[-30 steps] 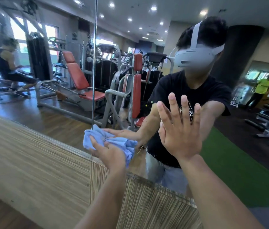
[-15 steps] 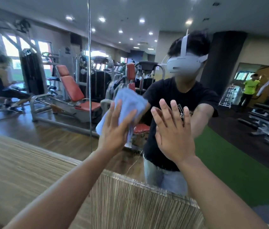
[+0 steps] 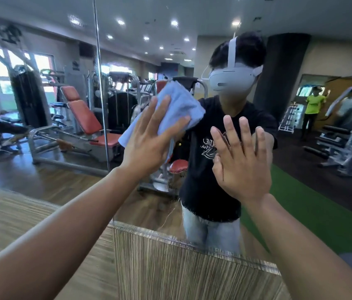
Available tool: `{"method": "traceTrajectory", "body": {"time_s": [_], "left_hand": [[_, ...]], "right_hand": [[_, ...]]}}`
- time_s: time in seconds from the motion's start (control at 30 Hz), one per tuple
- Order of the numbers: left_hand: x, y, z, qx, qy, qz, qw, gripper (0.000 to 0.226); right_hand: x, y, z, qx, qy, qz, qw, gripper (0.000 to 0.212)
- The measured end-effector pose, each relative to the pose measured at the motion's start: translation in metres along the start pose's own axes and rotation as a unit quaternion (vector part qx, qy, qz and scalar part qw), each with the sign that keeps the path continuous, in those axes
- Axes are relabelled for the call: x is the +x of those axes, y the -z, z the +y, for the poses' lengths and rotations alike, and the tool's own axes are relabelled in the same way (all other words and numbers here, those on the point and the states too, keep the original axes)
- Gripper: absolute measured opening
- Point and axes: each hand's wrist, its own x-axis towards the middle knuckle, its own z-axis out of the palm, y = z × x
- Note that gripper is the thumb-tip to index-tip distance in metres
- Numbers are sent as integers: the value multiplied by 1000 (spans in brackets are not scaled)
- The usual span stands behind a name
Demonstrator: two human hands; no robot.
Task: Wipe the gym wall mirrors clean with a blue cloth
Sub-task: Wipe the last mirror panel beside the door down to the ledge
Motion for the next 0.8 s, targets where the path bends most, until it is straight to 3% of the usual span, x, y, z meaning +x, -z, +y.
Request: {"method": "traceTrajectory", "body": {"time_s": [0.13,0.27,0.43,0.6,0.8], "left_hand": [[-50,-12,5,20,-112,-8,994,50],[-125,-28,15,17,-203,-78,976,49],[-204,-28,13,47,-348,-213,912,70],[-187,-17,3,49,-372,-231,898,52],[-99,-3,-7,39,-238,-130,962,52]], "right_hand": [[1,1,0,-5,6,4,1000,63],[2,2,-2,-13,2,1,1000,66],[2,3,-1,-24,3,-14,1000,65],[2,2,-1,-26,2,-13,1000,65],[2,1,-2,-31,3,-7,999,64]]}}
